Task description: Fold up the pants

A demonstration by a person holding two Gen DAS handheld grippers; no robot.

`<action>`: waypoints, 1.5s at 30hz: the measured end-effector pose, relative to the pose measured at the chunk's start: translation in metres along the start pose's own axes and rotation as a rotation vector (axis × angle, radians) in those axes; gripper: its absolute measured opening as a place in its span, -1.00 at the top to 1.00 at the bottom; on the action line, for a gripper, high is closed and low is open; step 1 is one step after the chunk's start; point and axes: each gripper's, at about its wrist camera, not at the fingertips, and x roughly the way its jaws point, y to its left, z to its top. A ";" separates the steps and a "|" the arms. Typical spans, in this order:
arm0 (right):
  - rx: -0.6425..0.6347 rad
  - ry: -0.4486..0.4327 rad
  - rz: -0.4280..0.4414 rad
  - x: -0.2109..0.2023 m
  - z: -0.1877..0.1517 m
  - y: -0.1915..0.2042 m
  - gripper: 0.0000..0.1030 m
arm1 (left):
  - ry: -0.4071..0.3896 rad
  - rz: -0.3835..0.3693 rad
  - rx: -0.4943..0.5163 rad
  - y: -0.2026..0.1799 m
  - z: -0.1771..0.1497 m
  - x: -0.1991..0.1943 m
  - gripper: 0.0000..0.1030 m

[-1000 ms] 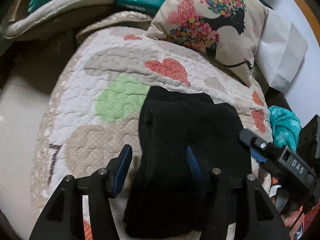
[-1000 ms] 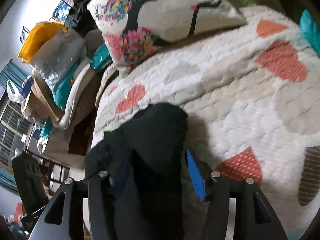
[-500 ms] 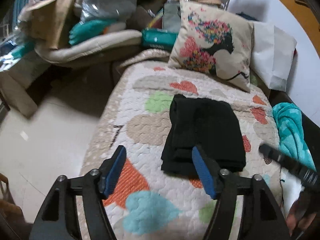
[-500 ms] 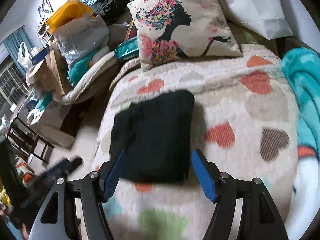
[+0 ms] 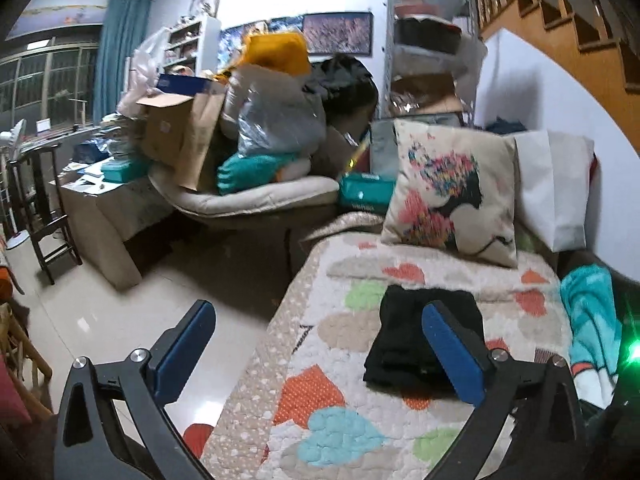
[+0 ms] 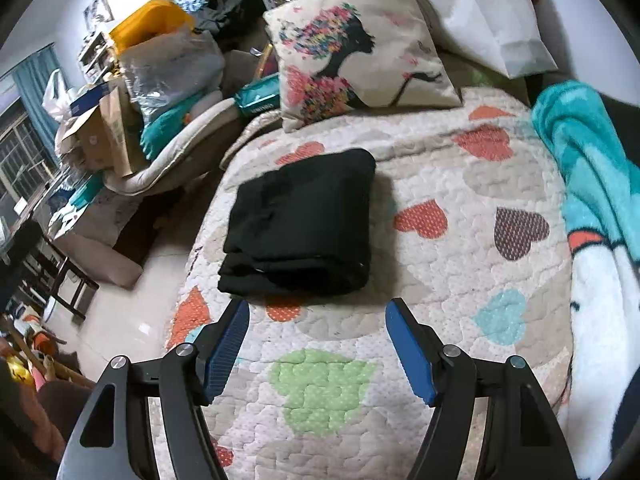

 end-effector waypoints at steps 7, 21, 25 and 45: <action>-0.036 -0.021 -0.004 -0.003 -0.002 0.007 -0.53 | 0.140 -0.032 0.033 -0.010 -0.016 0.018 -1.00; -0.079 -0.006 -0.057 0.007 -0.008 0.009 -0.58 | 0.293 -0.109 0.084 -0.029 -0.045 0.039 -1.00; -0.084 0.004 -0.063 0.010 -0.010 0.009 -0.58 | 0.307 -0.115 0.101 -0.032 -0.048 0.042 -1.00; -0.082 0.028 -0.084 0.020 -0.013 0.006 -0.61 | 0.350 -0.128 0.126 -0.038 -0.057 0.049 -1.00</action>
